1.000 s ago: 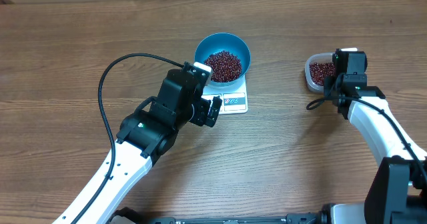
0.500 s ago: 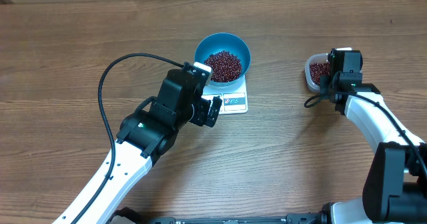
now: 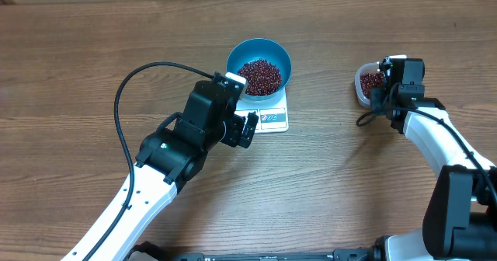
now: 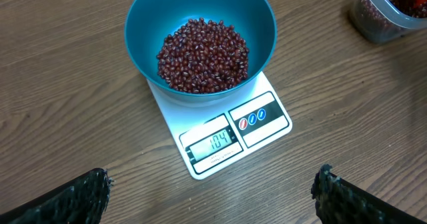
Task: Scoop item into bowl and weigh 150g on scale
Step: 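Dip the red scoop into the beans again and scoop with the right gripper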
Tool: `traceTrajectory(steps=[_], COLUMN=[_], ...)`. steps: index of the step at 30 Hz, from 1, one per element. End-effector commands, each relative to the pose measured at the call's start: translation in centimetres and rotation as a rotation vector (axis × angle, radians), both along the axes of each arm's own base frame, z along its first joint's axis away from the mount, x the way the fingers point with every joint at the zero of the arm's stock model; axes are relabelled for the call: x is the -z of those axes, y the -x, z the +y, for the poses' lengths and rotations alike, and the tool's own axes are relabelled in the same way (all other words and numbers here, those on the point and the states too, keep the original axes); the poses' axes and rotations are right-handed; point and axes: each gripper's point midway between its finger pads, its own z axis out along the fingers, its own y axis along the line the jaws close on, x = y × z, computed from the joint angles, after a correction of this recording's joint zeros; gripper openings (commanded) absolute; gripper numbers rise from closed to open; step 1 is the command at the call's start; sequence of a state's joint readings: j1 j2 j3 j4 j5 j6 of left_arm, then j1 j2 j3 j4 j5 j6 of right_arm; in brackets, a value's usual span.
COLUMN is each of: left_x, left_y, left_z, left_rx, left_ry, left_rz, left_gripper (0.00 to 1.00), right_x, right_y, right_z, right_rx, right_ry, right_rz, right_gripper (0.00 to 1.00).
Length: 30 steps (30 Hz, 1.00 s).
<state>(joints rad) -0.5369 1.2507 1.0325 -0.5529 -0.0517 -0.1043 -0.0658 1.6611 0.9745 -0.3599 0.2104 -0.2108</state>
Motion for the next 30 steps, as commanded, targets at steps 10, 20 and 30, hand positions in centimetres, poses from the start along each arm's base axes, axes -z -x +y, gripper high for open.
traceTrajectory(steps=[10, 20, 30], left_x=[0.1, 0.1, 0.1], left_y=[0.0, 0.0, 0.0], left_z=[-0.2, -0.2, -0.2], left_rx=[0.017, 0.017, 0.017], left_ry=[-0.001, -0.001, -0.001], left_rz=[0.002, 0.002, 0.002], left_gripper=[1.00, 1.00, 1.00], right_x=[1.9, 1.6, 1.2], right_y=[0.4, 1.1, 1.2], right_z=[3.1, 2.2, 3.2], right_rx=[-0.146, -0.164, -0.224], right_ry=[-0.220, -0.386, -0.449], right_rz=[0.041, 0.024, 0.011], right_gripper=[0.04, 0.04, 0.04])
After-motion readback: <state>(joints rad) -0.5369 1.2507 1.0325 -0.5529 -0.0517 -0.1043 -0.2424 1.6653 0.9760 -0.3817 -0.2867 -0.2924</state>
